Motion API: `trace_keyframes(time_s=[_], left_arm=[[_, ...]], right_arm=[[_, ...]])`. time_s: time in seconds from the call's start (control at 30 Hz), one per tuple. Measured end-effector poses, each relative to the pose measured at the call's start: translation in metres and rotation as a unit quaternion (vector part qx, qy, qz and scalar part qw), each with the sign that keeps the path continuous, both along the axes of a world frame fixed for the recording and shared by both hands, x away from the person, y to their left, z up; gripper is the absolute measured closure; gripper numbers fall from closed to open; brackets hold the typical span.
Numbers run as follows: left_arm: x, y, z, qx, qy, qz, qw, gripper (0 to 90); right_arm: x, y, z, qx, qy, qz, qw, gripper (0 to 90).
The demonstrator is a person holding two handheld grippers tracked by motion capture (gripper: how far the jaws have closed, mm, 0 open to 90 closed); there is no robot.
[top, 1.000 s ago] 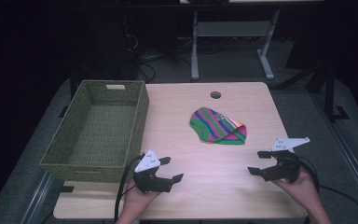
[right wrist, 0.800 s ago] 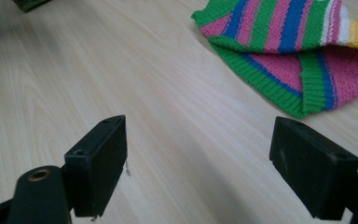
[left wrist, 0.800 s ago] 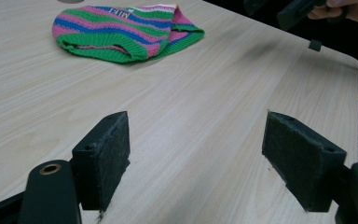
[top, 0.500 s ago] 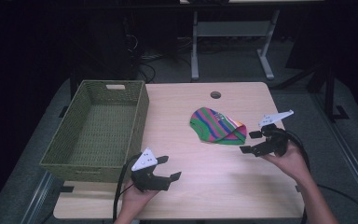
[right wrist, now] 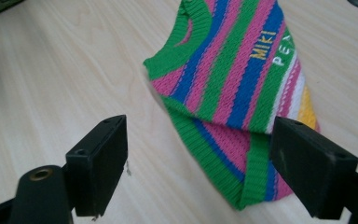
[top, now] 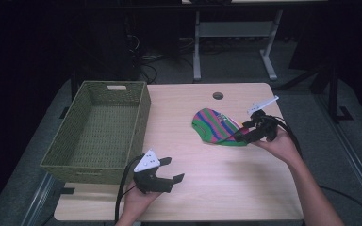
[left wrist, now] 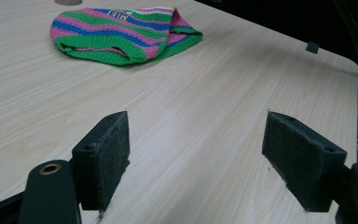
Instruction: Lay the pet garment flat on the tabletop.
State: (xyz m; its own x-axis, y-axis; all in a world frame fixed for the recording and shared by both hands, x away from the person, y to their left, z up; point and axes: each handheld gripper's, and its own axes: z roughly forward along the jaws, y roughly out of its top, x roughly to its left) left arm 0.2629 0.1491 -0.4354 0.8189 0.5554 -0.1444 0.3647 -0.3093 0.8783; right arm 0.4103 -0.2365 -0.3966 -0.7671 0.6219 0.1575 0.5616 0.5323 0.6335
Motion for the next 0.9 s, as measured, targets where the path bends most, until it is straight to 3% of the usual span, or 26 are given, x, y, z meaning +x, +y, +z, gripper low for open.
trace_keyframes(time_s=[0.1,0.37,0.57,0.63,0.67,0.7,0.83,0.9], left_arm=[[0.0,0.0,0.0,-0.004,0.004,-0.005,1.0,22.8],[0.001,0.0,0.0,-0.007,0.003,-0.005,1.0,22.8],[0.001,0.002,0.0,-0.011,0.006,-0.006,0.9999,22.8],[0.001,0.002,0.0,-0.011,0.006,-0.007,0.9999,22.8],[0.001,0.002,0.0,-0.011,0.006,-0.007,0.9999,22.8],[0.002,0.003,0.0,-0.011,0.006,-0.009,0.9999,22.8],[0.002,0.004,0.0,-0.016,0.009,-0.008,0.9998,22.9],[0.003,0.005,0.0,-0.016,0.009,-0.008,0.9998,22.9]], right_arm=[[0.01,0.004,0.003,-0.006,-0.006,-0.001,1.0,19.8],[0.026,0.016,0.0,-0.017,0.004,-0.002,0.9998,19.8],[0.037,0.025,-0.009,-0.041,0.006,0.0,0.9991,20.1],[0.04,0.029,-0.012,-0.039,0.011,-0.005,0.9992,20.1],[0.043,0.031,-0.016,-0.026,0.019,-0.006,0.9995,20.1],[0.044,0.034,-0.018,-0.032,0.021,-0.008,0.9992,20.1],[0.048,0.04,-0.023,-0.044,0.022,-0.009,0.9987,20.1],[0.05,0.042,-0.024,-0.05,0.01,-0.011,0.9986,22.1]])
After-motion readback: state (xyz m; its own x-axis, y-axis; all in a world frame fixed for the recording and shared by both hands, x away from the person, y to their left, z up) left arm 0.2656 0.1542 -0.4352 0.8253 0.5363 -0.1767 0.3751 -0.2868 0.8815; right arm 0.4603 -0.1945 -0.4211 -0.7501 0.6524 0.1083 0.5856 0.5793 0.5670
